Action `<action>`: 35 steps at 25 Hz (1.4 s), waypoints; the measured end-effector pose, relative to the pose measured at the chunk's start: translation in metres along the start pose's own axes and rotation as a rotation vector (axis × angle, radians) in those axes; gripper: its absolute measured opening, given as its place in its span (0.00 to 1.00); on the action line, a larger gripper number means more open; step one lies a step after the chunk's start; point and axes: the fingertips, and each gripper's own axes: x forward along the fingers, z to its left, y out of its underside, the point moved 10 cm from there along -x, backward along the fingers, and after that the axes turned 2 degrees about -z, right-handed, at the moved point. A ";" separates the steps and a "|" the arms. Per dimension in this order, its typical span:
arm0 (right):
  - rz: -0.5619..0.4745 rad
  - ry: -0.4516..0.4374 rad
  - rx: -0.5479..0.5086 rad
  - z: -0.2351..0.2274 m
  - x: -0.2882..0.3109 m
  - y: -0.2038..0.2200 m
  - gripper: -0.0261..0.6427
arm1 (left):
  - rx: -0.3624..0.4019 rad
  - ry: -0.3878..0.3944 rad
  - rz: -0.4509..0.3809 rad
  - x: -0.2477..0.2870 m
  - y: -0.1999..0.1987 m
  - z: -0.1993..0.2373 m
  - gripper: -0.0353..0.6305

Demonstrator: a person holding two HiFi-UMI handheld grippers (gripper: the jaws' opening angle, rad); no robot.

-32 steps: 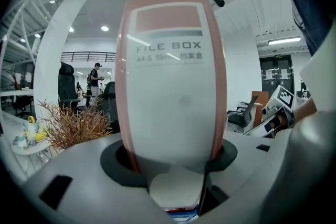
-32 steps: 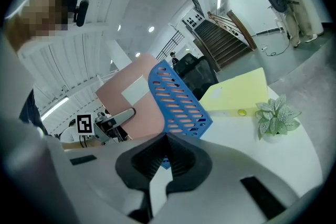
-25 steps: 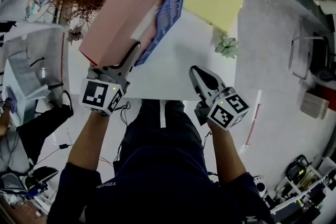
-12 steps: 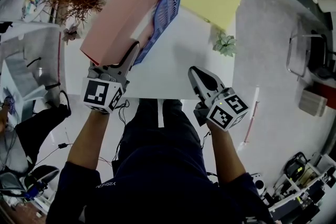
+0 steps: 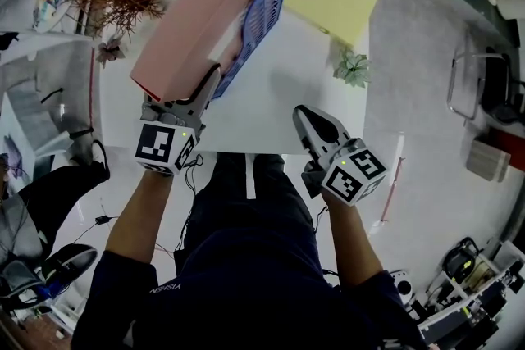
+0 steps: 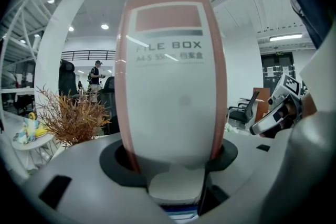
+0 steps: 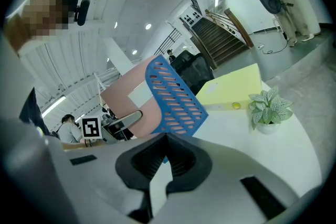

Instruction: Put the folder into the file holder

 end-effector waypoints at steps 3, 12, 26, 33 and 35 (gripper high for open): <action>-0.001 -0.001 -0.001 0.002 0.001 0.000 0.05 | 0.011 -0.002 -0.001 0.001 0.001 -0.001 0.49; -0.012 -0.015 -0.010 0.009 0.000 -0.002 0.05 | 0.024 -0.007 0.008 0.003 0.001 -0.004 0.51; -0.026 -0.012 -0.037 0.021 -0.012 -0.002 0.05 | 0.010 -0.026 0.015 -0.005 -0.002 -0.009 0.54; -0.030 -0.021 -0.053 0.030 -0.020 0.000 0.05 | -0.002 -0.040 0.008 -0.023 -0.004 -0.013 0.54; -0.032 -0.025 -0.059 0.033 -0.022 0.000 0.05 | -0.005 -0.047 0.006 -0.028 -0.003 -0.014 0.54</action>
